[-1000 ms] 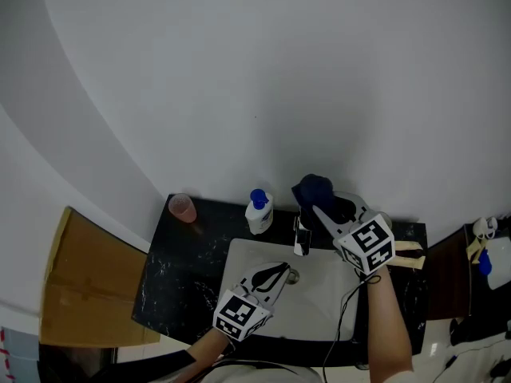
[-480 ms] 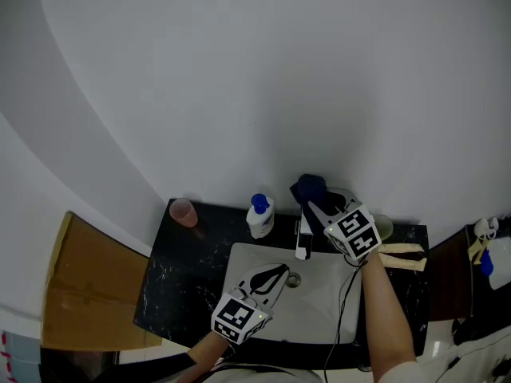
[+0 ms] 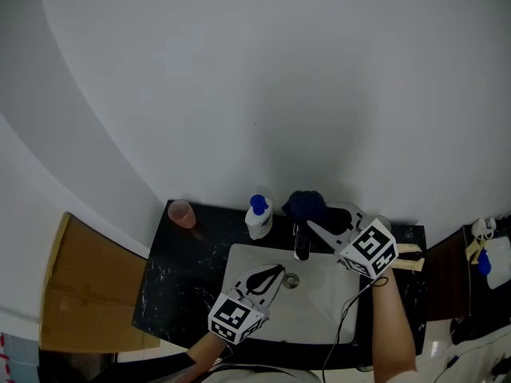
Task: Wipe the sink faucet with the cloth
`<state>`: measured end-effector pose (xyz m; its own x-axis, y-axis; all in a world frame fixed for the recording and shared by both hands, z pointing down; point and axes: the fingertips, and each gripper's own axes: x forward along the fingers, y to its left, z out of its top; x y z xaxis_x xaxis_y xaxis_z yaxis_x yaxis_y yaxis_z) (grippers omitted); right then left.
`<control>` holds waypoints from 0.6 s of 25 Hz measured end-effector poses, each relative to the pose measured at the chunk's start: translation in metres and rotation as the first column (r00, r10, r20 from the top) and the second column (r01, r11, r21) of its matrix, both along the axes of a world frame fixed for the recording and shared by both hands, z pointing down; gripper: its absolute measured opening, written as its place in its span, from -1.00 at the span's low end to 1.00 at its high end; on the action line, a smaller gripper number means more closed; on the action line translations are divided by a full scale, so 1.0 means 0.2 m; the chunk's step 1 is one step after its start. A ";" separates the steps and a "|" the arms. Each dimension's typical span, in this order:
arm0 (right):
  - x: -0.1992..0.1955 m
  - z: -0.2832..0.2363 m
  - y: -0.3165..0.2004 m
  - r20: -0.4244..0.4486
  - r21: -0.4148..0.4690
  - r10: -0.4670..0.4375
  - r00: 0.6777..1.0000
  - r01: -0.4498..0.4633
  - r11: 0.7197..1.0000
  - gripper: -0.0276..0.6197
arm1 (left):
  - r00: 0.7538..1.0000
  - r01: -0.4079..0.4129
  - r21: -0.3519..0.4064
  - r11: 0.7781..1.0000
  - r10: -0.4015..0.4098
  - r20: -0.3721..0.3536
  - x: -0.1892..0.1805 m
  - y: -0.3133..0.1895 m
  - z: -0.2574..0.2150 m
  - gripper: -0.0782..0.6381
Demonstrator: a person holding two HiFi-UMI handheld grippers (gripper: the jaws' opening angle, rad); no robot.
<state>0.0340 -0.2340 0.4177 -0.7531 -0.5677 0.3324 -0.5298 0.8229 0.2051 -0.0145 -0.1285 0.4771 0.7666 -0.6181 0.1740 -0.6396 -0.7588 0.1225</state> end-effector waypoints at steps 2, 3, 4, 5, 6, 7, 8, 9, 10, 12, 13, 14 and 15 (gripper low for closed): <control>-0.04 0.08 0.04 -0.051 -0.026 -0.042 0.998 0.041 0.999 -0.54 | 1.000 -0.002 -0.001 1.000 0.002 0.002 0.00 0.00 0.00 -0.73; -0.05 0.12 0.05 -0.076 -0.038 -0.051 0.996 0.048 0.998 -0.54 | 1.000 -0.004 -0.002 1.000 0.004 0.005 0.01 0.01 0.01 -0.73; -0.05 0.16 0.04 -0.090 -0.047 -0.050 0.995 0.046 0.998 -0.54 | 1.000 -0.005 -0.002 1.000 0.005 0.007 0.01 0.01 0.01 -0.73; -0.05 0.17 0.03 -0.092 -0.053 -0.042 0.995 0.037 0.998 -0.54 | 1.000 -0.005 -0.001 1.000 0.005 0.009 0.01 0.01 0.01 -0.73; -0.05 0.18 0.00 -0.085 -0.056 -0.026 0.996 0.022 0.998 -0.54 | 1.000 -0.005 -0.001 1.000 0.005 0.009 0.01 0.01 0.01 -0.73; -0.03 0.18 -0.04 -0.079 -0.055 -0.003 0.997 -0.001 0.999 -0.54 | 1.000 -0.003 0.000 1.000 0.003 0.009 0.00 0.01 0.00 -0.73; -0.01 0.18 -0.08 -0.073 -0.052 0.028 0.997 -0.032 0.998 -0.54 | 1.000 -0.001 0.000 1.000 0.001 0.011 0.00 0.02 0.00 -0.74; 0.01 0.18 -0.14 -0.068 -0.048 0.065 0.996 -0.068 0.996 -0.54 | 1.000 0.000 -0.001 1.000 0.000 0.013 0.00 0.02 0.00 -0.73; 0.05 0.18 -0.19 -0.062 -0.046 0.105 0.993 -0.108 0.993 -0.54 | 1.000 0.000 -0.001 1.000 0.000 0.015 0.00 0.02 0.00 -0.74; 0.11 0.19 -0.30 -0.047 -0.050 0.180 0.982 -0.183 0.982 -0.54 | 1.000 0.000 0.000 1.000 0.000 0.018 0.00 0.03 0.00 -0.74; 0.14 0.19 -0.34 -0.046 -0.049 0.214 0.976 -0.216 0.975 -0.54 | 1.000 0.001 0.001 1.000 -0.001 0.018 -0.01 0.03 0.00 -0.73; 0.17 0.18 -0.36 -0.055 -0.042 0.243 0.969 -0.245 0.969 -0.54 | 1.000 0.002 0.001 1.000 -0.002 0.018 -0.01 0.03 0.00 -0.73; 0.19 0.18 -0.38 -0.069 -0.030 0.261 0.963 -0.264 0.964 -0.54 | 1.000 0.003 0.001 1.000 -0.003 0.016 -0.01 0.04 0.00 -0.73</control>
